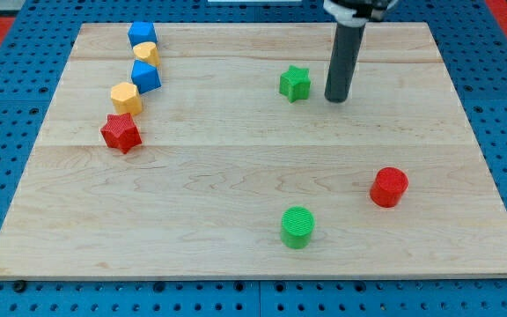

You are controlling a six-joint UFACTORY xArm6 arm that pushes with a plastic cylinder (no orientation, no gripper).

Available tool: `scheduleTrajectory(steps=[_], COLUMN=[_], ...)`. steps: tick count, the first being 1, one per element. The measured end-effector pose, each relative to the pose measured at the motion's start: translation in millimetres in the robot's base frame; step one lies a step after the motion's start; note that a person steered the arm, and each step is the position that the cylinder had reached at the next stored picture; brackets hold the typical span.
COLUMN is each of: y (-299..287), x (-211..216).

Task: Push the green star to the line of blocks

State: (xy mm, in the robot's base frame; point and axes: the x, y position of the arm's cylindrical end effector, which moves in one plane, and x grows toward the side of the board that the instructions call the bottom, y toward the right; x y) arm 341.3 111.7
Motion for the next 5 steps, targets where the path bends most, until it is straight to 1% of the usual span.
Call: scheduleTrajectory(steps=[1, 2, 3, 4, 5], y=[-17.7, -58.5, -64.8, -84.9, -116.9], x=[-32.9, -20.5, -17.8, -9.1, 3.5])
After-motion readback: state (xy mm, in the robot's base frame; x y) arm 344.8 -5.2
